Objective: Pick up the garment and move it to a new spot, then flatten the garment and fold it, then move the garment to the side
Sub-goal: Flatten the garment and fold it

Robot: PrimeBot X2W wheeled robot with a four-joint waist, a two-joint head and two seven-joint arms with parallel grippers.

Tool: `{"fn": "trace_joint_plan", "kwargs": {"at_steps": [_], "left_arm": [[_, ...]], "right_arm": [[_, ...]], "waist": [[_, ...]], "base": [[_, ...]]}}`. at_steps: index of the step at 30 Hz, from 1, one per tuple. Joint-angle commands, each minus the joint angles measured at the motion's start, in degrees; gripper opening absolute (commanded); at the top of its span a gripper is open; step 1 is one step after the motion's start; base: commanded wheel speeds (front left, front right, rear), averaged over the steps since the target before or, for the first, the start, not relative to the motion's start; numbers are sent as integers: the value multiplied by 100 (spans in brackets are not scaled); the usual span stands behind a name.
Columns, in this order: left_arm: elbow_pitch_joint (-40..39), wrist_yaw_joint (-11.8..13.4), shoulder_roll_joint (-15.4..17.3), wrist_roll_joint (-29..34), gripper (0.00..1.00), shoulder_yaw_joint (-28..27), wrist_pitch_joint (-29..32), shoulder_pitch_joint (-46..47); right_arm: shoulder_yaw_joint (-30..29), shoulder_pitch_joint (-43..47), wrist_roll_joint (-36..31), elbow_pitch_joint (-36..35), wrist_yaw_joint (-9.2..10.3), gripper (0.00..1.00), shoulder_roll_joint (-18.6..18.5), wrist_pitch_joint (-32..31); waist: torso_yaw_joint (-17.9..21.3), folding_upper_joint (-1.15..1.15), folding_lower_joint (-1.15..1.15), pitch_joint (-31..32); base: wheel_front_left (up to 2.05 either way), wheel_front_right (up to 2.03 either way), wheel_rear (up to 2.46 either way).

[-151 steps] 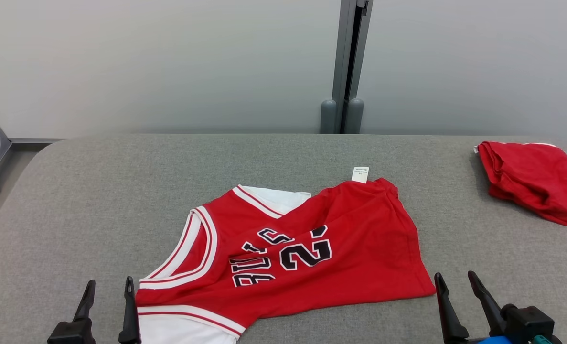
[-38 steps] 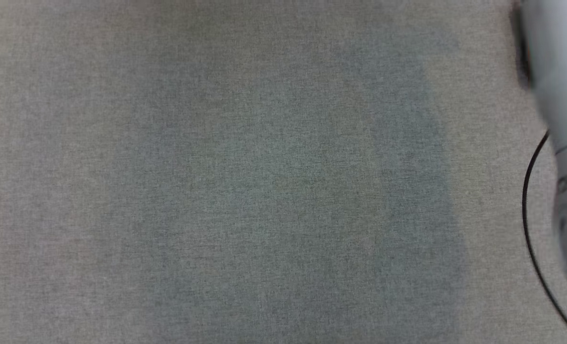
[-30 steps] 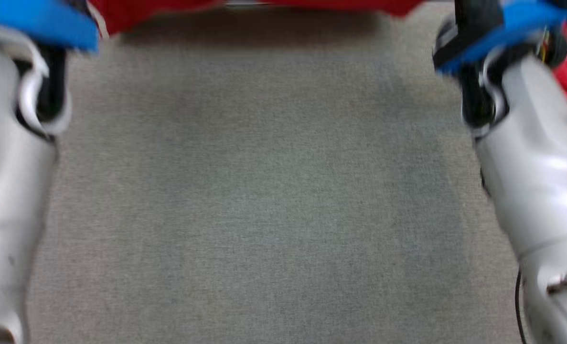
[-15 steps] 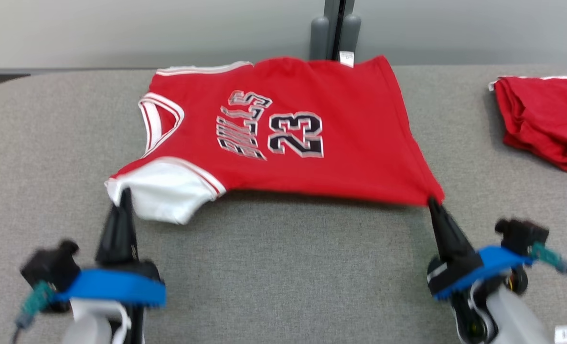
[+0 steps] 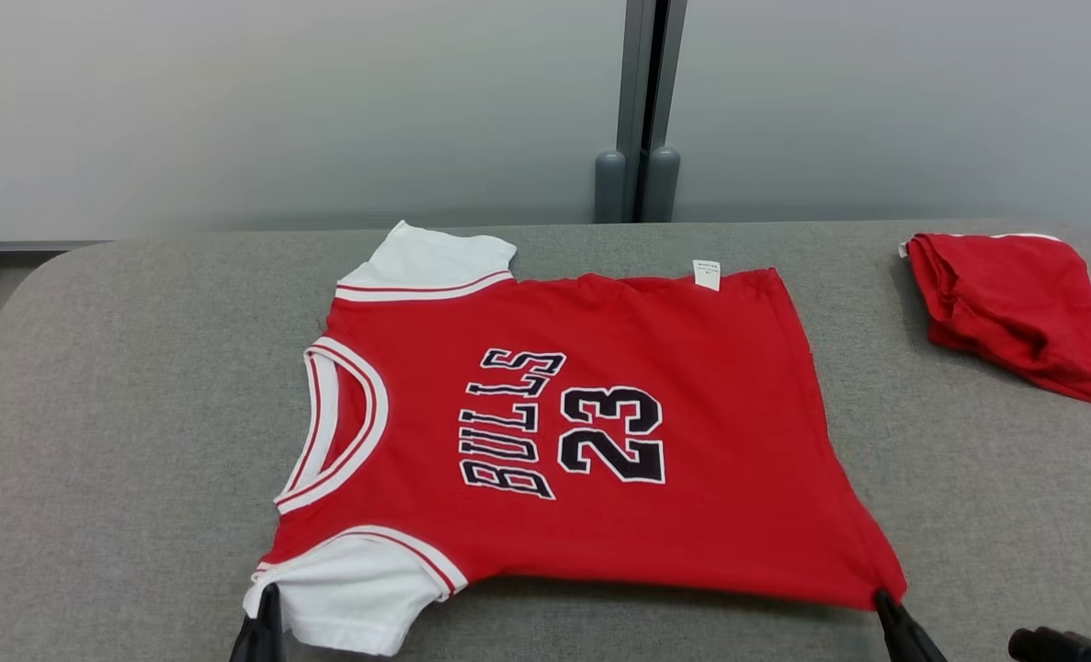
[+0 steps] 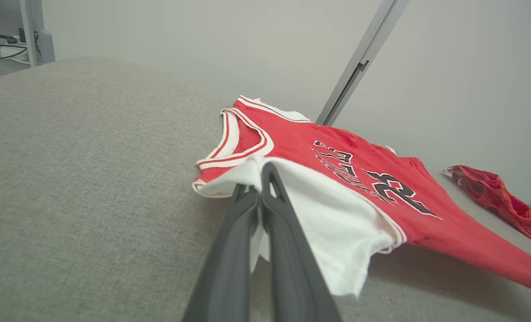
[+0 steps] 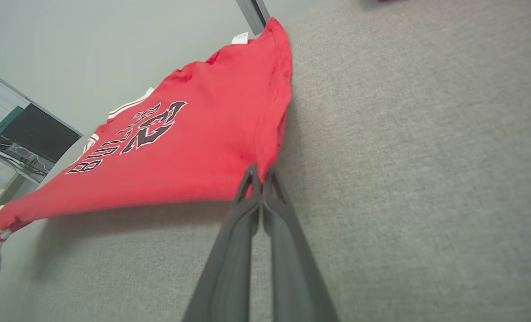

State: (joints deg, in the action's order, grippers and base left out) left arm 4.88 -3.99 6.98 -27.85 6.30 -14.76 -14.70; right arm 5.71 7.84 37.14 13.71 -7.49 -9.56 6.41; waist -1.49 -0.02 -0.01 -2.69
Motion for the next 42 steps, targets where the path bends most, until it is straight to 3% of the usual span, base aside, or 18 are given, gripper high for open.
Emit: {"fn": "trace_joint_plan", "kwargs": {"at_steps": [1, 7, 14, 25, 37, 38, 39, 40, 41, 42], "left_arm": [[-55, 29, 10, -47, 0, -8, 19, -47], [-60, -28, 104, 81, 0, 196, 172, 12], [168, -158, 352, 169, 0, 359, 338, 565], [1224, -325, 771, 114, 0, 661, 449, 2089], [2871, -350, 1001, -202, 0, 1522, 255, 3626], [2981, -350, 1018, -248, 0, 1597, 223, 3714], [3094, -351, 1011, -314, 12, 1622, 175, 3793], [3199, -351, 1017, -334, 45, 1684, 137, 3861], [3293, -351, 1030, -336, 100, 1739, 92, 3917], [3378, -351, 1030, -327, 100, 1776, 60, 3957]], "right_arm": [[-62, 157, -76, -107, -2, 0, 44, -118], [-333, 427, -326, -521, -2, 0, 359, -684], [-456, 41, -358, -556, -2, 0, 503, -1042], [-448, -1315, -429, 336, -2, 0, 401, -1384], [-173, -2666, -546, 1683, -2, 0, 324, -1119], [-139, -2724, -535, 1769, -2, 7, 324, -1060], [-112, -2777, -547, 1853, -2, 44, 311, -981], [-85, -2821, -561, 1919, -2, 100, 298, -888], [-44, -2856, -564, 1986, -2, 100, 290, -804], [0, -2875, -557, 2026, -2, 100, 282, -705]], "waist": [[5, 2, 1, 10], [0, 2, 1, 75], [28, 2, 1, 114], [56, 2, 1, -283], [73, 2, 1, -701], [74, 2, 1, -720], [74, 2, 1, -734], [73, 2, 1, -740], [73, 2, 1, -738], [72, 2, 1, -722]], "base": [[0, 0, 0], [0, 0, 0], [0, 0, 0], [0, 0, 0], [0, 0, 0], [0, 0, 0], [0, 0, 0], [0, 0, 0], [0, 0, 0], [0, 0, 0]]}}
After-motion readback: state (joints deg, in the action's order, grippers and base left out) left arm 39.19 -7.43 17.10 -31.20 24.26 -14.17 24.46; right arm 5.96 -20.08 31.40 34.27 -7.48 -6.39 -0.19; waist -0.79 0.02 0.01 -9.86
